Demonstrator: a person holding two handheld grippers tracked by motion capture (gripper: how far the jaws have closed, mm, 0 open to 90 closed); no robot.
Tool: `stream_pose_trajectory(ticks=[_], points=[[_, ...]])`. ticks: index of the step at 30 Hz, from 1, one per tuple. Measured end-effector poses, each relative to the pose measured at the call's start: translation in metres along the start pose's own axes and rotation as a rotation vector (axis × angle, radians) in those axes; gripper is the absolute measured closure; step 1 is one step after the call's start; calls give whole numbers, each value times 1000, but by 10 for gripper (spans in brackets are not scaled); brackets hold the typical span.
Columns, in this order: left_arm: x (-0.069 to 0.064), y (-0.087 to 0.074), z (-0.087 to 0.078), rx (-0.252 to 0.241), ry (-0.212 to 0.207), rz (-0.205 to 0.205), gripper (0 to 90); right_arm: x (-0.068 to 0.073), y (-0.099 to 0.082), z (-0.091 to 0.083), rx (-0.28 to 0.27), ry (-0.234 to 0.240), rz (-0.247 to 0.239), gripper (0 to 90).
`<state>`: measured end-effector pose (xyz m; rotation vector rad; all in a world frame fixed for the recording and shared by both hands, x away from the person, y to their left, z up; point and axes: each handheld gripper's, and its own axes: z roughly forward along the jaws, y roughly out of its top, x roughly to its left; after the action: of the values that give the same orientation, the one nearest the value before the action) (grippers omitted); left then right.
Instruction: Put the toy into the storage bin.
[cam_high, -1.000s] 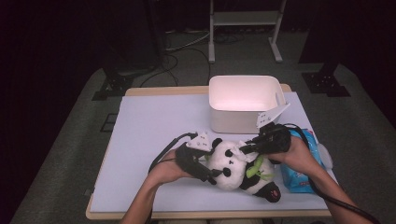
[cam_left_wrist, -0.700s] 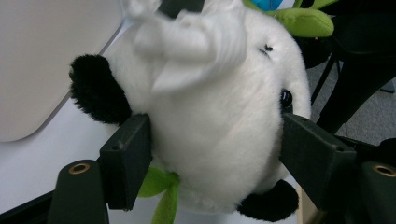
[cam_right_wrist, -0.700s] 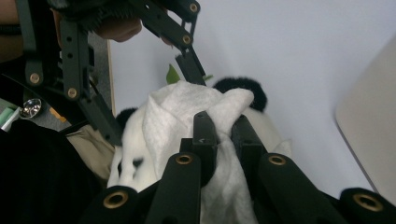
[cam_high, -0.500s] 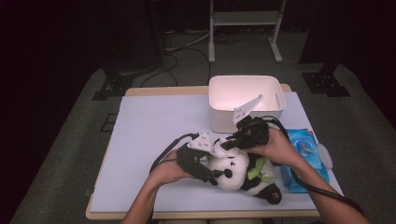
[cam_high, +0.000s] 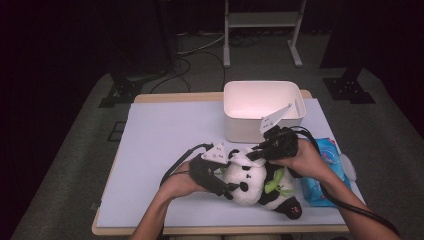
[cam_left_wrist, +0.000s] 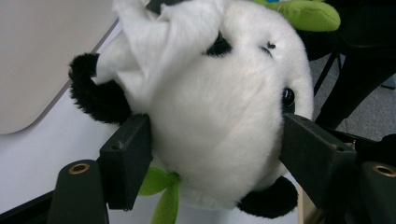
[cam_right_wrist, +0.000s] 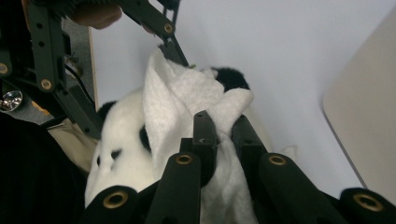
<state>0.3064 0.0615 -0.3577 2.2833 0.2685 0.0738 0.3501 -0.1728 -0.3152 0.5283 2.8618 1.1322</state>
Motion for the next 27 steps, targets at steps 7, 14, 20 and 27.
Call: stream_pose_trajectory(ticks=[7, 14, 20, 27], points=[[1, -3, 0, 7, 2, -3, 270, -3, -22, -8, 4, -11, 45, 823], [0, 0, 0, 2, 2, 3, 270, -6, -35, -13, 3, -16, 74, 822], [-2, 0, 0, 7, 5, 5, 271, -7, -23, -8, 8, -22, 55, 821], [-1, 0, 0, 17, 7, 18, 270, -8, -2, 0, -11, -5, 25, 821]])
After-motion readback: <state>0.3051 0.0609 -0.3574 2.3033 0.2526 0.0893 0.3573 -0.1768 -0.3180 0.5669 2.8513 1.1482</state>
